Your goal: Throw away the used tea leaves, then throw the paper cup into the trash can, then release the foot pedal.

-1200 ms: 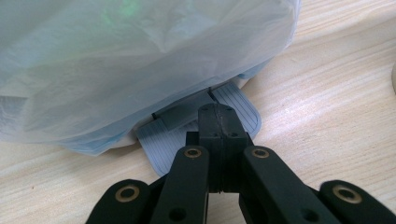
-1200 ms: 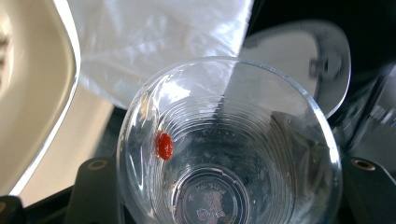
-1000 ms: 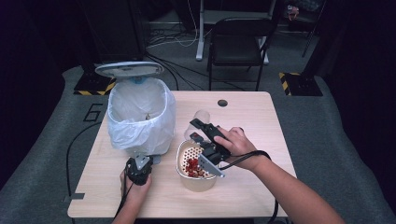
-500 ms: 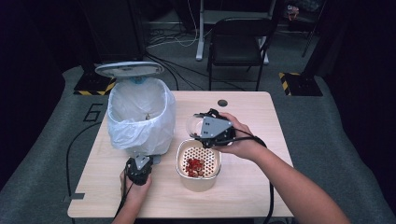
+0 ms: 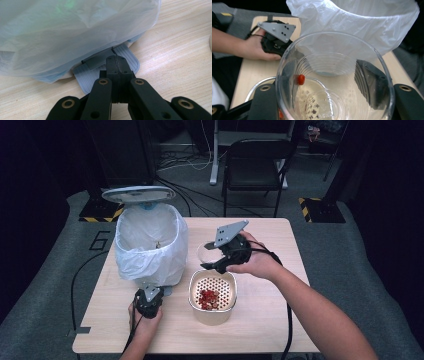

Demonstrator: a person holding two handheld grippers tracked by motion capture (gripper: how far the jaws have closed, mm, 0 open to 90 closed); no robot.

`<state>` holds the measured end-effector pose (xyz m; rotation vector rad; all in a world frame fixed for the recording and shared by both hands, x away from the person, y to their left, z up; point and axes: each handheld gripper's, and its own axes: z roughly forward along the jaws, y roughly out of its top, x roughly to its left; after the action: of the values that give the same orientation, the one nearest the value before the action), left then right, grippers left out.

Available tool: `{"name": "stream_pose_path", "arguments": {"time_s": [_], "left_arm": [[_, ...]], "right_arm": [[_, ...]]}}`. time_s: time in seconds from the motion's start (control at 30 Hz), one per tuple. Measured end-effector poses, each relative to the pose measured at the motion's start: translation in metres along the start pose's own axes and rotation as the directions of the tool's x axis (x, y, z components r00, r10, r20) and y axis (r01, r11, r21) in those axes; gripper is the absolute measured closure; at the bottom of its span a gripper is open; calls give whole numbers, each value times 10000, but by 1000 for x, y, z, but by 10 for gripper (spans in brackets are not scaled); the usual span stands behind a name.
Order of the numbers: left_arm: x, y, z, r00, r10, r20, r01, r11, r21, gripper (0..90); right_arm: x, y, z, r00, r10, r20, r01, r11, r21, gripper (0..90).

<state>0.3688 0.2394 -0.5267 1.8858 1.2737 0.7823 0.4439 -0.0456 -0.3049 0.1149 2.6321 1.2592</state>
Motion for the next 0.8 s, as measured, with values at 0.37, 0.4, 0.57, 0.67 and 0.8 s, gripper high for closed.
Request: {"name": "stream_pose_path", "arguments": {"time_s": [0.37, 0.4, 0.57, 0.67, 0.8], "left_arm": [[-1, 0, 1, 9999, -160, -10, 160, 9998, -117, 900], [-1, 0, 1, 9999, -90, -77, 89, 9999, -142, 900], [1, 0, 1, 9995, 188, -257, -193, 9996, -219, 900], [2, 1, -1, 9997, 226, -69, -225, 9997, 34, 900], [2, 1, -1, 9998, 211, -51, -211, 9998, 37, 900]], "right_arm": [[-24, 22, -8, 9930, 1183, 67, -1182, 9930, -71, 369], [-26, 25, -9, 9916, 1288, 89, -1287, 9917, -53, 369], [-36, 42, -14, 9865, 1632, 120, -1631, 9866, -109, 369], [-43, 50, -15, 9843, 1736, 324, -1733, 9848, -139, 368], [-54, 63, -17, 9802, 1941, 390, -1927, 9805, -375, 368]]}}
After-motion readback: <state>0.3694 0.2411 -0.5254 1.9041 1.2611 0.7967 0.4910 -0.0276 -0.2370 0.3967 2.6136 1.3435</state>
